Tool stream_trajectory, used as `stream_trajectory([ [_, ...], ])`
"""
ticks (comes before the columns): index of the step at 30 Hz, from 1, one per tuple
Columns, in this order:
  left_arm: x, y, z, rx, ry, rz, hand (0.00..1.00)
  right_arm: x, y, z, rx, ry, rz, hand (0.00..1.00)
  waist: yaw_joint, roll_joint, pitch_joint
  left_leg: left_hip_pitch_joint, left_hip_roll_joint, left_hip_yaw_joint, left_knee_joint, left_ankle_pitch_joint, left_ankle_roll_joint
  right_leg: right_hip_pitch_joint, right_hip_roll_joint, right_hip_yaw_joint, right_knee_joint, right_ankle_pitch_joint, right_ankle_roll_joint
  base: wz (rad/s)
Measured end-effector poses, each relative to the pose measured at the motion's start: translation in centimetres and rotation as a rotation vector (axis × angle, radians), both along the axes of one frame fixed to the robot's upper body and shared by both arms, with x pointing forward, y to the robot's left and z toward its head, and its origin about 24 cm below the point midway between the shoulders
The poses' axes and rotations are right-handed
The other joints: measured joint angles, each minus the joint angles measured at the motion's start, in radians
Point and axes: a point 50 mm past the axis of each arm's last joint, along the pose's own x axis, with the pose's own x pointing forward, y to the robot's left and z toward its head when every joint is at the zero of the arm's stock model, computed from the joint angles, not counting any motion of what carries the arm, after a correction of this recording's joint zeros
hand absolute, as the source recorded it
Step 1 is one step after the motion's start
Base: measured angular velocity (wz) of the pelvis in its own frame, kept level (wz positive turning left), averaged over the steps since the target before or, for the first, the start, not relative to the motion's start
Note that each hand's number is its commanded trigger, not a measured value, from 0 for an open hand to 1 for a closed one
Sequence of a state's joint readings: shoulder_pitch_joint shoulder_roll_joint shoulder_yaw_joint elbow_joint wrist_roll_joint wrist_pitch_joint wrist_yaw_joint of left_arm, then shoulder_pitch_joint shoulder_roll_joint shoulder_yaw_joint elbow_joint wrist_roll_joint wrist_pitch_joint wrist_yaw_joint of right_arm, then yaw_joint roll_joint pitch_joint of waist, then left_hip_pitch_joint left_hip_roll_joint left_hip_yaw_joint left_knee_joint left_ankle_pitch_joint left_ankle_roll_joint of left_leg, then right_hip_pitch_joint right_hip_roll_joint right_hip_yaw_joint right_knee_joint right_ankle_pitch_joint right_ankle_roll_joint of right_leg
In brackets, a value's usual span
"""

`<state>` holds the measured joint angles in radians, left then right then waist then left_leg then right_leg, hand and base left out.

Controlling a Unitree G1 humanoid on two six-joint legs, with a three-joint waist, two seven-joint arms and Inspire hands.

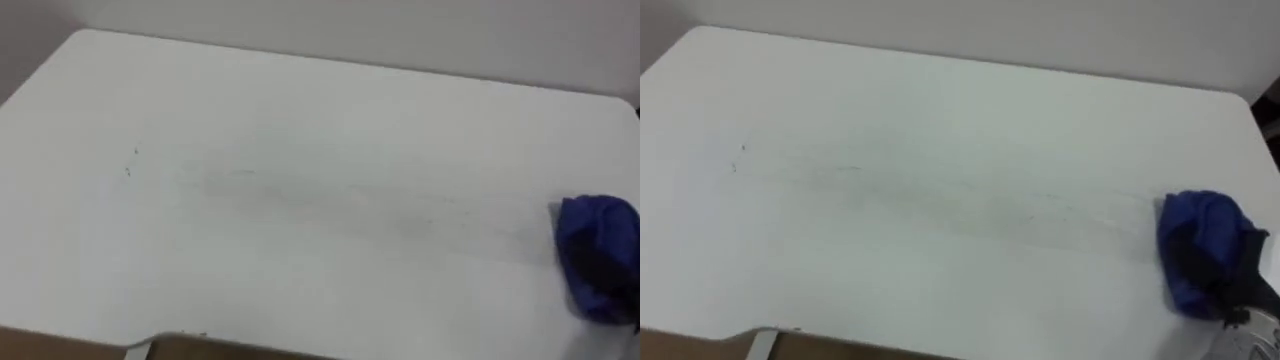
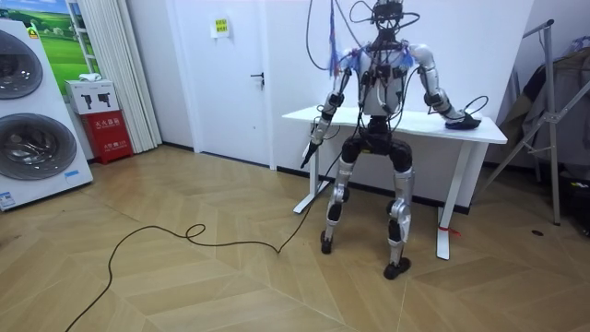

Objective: Wipe table

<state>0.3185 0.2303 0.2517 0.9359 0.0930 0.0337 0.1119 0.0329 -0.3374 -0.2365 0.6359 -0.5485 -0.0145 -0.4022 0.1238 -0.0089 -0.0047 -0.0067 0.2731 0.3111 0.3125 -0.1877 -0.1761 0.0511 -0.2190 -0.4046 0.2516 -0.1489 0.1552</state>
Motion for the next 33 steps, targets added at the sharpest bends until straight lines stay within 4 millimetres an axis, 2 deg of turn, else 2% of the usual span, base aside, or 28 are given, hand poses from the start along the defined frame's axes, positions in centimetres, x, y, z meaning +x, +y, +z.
stream_trajectory([
  [1, 0.0, -0.4, -0.1, 0.005, 0.002, 0.015, 0.0, 1.0, 1.1, 0.1, 0.005, -0.009, 0.034, 1.0, 0.013, 0.009, 0.0011, 0.022, -0.004, -0.004, -0.033, 0.002, -0.003, -0.006, 0.003, -0.005, -0.002, 0.009, -0.003, -0.8],
  [2, 0.3, -0.9, -0.3, 0.005, -0.006, 0.023, 0.0, 2.1, 2.2, 0.3, -0.006, -0.016, 0.078, 1.0, 0.03, 0.017, -0.0014, 0.043, -0.008, -0.014, -0.062, 0.005, -0.008, -0.017, 0.008, -0.001, -0.002, 0.013, -0.007, -0.71],
  [3, 0.5, -1.2, -0.4, 0.001, -0.012, 0.024, 0.0, 2.8, 2.9, 0.6, -0.009, -0.022, 0.105, 1.0, 0.035, 0.02, -0.0005, 0.052, -0.008, -0.014, -0.075, 0.009, -0.011, -0.022, 0.012, 0.007, -0.002, 0.016, -0.01, -0.53],
  [4, 1.1, -1.7, -0.6, -0.01, -0.029, 0.024, 0.0, 3.9, 4.7, 1.0, -0.002, -0.03, 0.174, 1.0, 0.046, 0.02, -0.003, 0.061, -0.012, -0.019, -0.103, 0.024, -0.009, -0.034, 0.015, 0.017, 0.003, 0.018, -0.014, -0.23],
  [5, 1.6, -2.2, -0.7, -0.022, -0.04, 0.023, 0.0, 4.9, 6.6, 1.4, 0.014, -0.037, 0.256, 1.0, 0.053, 0.017, -0.005, 0.066, -0.024, -0.043, -0.133, 0.041, 0.008, -0.038, 0.015, 0.016, 0.002, 0.02, -0.017, -0.09],
  [6, 1.6, -2.5, -0.8, -0.03, -0.04, 0.02, 0.0, 5.6, 7.6, 1.6, 0.02, -0.041, 0.294, 1.0, 0.057, 0.019, -0.0044, 0.067, -0.027, -0.055, -0.142, 0.043, 0.011, -0.039, 0.015, 0.014, 0.003, 0.02, -0.017, 0.09],
  [8, 1.6, -3.4, -1.2, -0.055, -0.023, 0.013, 0.0, 7.9, 11.3, 2.3, 0.058, -0.039, 0.445, 1.0, 0.07, 0.02, -0.0024, 0.058, -0.039, -0.108, -0.151, 0.044, 0.014, -0.039, 0.01, 0.001, 0.002, 0.02, -0.018, 0.18],
  [9, 1.6, -3.5, -1.2, -0.058, -0.019, 0.014, 0.0, 8.2, 12.0, 2.4, 0.068, -0.038, 0.473, 1.0, 0.075, 0.021, -0.0042, 0.052, -0.042, -0.119, -0.151, 0.044, 0.014, -0.038, 0.008, -0.006, 0.002, 0.02, -0.018, 0.33],
  [11, 1.2, -3.2, -1.2, -0.051, -0.001, 0.026, 0.0, 9.4, 14.2, 2.9, 0.107, -0.027, 0.564, 1.0, 0.106, 0.005, 0.0034, 0.047, -0.047, -0.151, -0.15, 0.044, 0.014, -0.038, 0.006, -0.013, 0.001, 0.02, -0.018, 0.22],
  [12, 1.0, -3.1, -1.1, -0.049, 0.008, 0.029, 0.0, 9.6, 14.6, 2.9, 0.12, -0.024, 0.579, 1.0, 0.106, 0.0, 0.0029, 0.043, -0.048, -0.156, -0.149, 0.044, 0.014, -0.037, 0.006, -0.015, 0.001, 0.019, -0.019, 0.23],
  [13, 0.3, -3.1, -1.2, -0.05, 0.026, 0.035, 0.0, 9.7, 14.8, 2.8, 0.14, -0.015, 0.588, 1.0, 0.099, -0.008, 0.0034, 0.035, -0.05, -0.176, -0.146, 0.044, 0.014, -0.037, 0.006, -0.016, 0.0, 0.012, -0.036, 0.46],
  [14, -0.6, -3.1, -1.2, -0.053, 0.045, 0.044, 0.0, 9.4, 14.4, 2.2, 0.148, -0.001, 0.587, 1.0, 0.089, -0.013, 0.0023, 0.033, -0.054, -0.188, -0.145, 0.044, 0.014, -0.032, 0.006, -0.007, 0.004, -0.003, -0.061, 0.45],
  [15, -1.0, -3.1, -1.2, -0.055, 0.053, 0.051, 0.0, 9.3, 14.3, 2.0, 0.155, 0.001, 0.585, 1.0, 0.085, -0.022, -0.0027, 0.033, -0.056, -0.195, -0.144, 0.044, 0.014, -0.031, 0.006, 0.001, 0.008, -0.007, -0.068, 0.34],
  [16, -1.9, -3.0, -1.2, -0.057, 0.073, 0.057, 0.0, 8.8, 13.8, 1.3, 0.177, 0.018, 0.572, 1.0, 0.067, -0.03, -0.0047, 0.031, -0.057, -0.207, -0.144, 0.044, 0.014, -0.027, 0.006, 0.01, 0.008, -0.009, -0.071, 0.19],
  [18, -2.9, -2.8, -1.1, -0.056, 0.095, 0.058, 0.0, 7.9, 12.5, 0.4, 0.182, 0.025, 0.53, 1.0, 0.041, -0.047, -0.0031, 0.034, -0.058, -0.22, -0.142, 0.044, 0.014, -0.014, 0.008, 0.018, 0.006, -0.011, -0.075, 0.19],
  [20, -3.1, -2.5, -0.9, -0.043, 0.098, 0.042, 0.0, 6.0, 9.4, -0.7, 0.171, 0.049, 0.429, 1.0, 0.008, -0.07, -0.0062, 0.034, -0.062, -0.23, -0.135, 0.044, 0.013, 0.0, 0.008, 0.024, 0.001, -0.011, -0.075, 0.18],
  [21, -3.1, -2.3, -0.9, -0.036, 0.096, 0.04, 0.0, 5.3, 8.5, -1.0, 0.161, 0.063, 0.397, 1.0, -0.003, -0.075, -0.008, 0.034, -0.062, -0.23, -0.133, 0.044, 0.013, 0.005, 0.008, 0.024, -0.002, -0.011, -0.074, 0.15],
  [22, -3.1, -1.8, -0.6, -0.021, 0.088, 0.043, 0.0, 3.6, 6.6, -1.7, 0.139, 0.089, 0.326, 1.0, -0.014, -0.081, -0.0102, 0.036, -0.062, -0.231, -0.129, 0.043, 0.012, 0.014, 0.008, 0.023, -0.006, -0.004, -0.059, 0.07],
  [23, -3.0, -1.2, -0.4, -0.005, 0.08, 0.038, 0.0, 1.8, 4.6, -2.2, 0.13, 0.112, 0.246, 1.0, -0.02, -0.085, -0.0129, 0.04, -0.062, -0.231, -0.125, 0.041, 0.01, 0.025, 0.008, 0.023, -0.016, 0.008, -0.032, 0.0],
  [24, -3.0, -0.9, -0.3, 0.002, 0.075, 0.04, 0.0, 1.1, 3.7, -2.4, 0.132, 0.115, 0.208, 1.0, -0.024, -0.085, -0.0128, 0.043, -0.062, -0.231, -0.124, 0.04, 0.008, 0.029, 0.008, 0.023, -0.017, 0.01, -0.027, 0.0],
  [26, -2.9, 0.0, 0.1, 0.031, 0.063, 0.045, 0.0, -1.8, 1.3, -3.0, 0.138, 0.137, 0.073, 1.0, -0.05, -0.083, -0.013, 0.056, -0.063, -0.231, -0.117, 0.038, 0.005, 0.053, 0.008, 0.016, -0.031, 0.016, -0.014, 0.0],
  [29, -2.6, 0.4, 0.3, 0.052, 0.053, 0.041, 0.0, -3.3, -0.3, -3.1, 0.137, 0.142, -0.004, 1.0, -0.072, -0.082, -0.0122, 0.053, -0.062, -0.23, -0.103, 0.036, 0.003, 0.054, 0.007, 0.016, -0.033, 0.018, -0.003, -0.07],
  [33, -0.9, 0.0, 0.1, 0.04, 0.017, 0.025, 0.0, -3.3, -0.4, -3.0, 0.119, 0.155, -0.017, 1.0, -0.064, -0.064, -0.0116, 0.044, -0.062, -0.23, -0.084, 0.035, 0.003, 0.049, 0.007, 0.031, -0.028, 0.024, -0.002, -0.12],
])
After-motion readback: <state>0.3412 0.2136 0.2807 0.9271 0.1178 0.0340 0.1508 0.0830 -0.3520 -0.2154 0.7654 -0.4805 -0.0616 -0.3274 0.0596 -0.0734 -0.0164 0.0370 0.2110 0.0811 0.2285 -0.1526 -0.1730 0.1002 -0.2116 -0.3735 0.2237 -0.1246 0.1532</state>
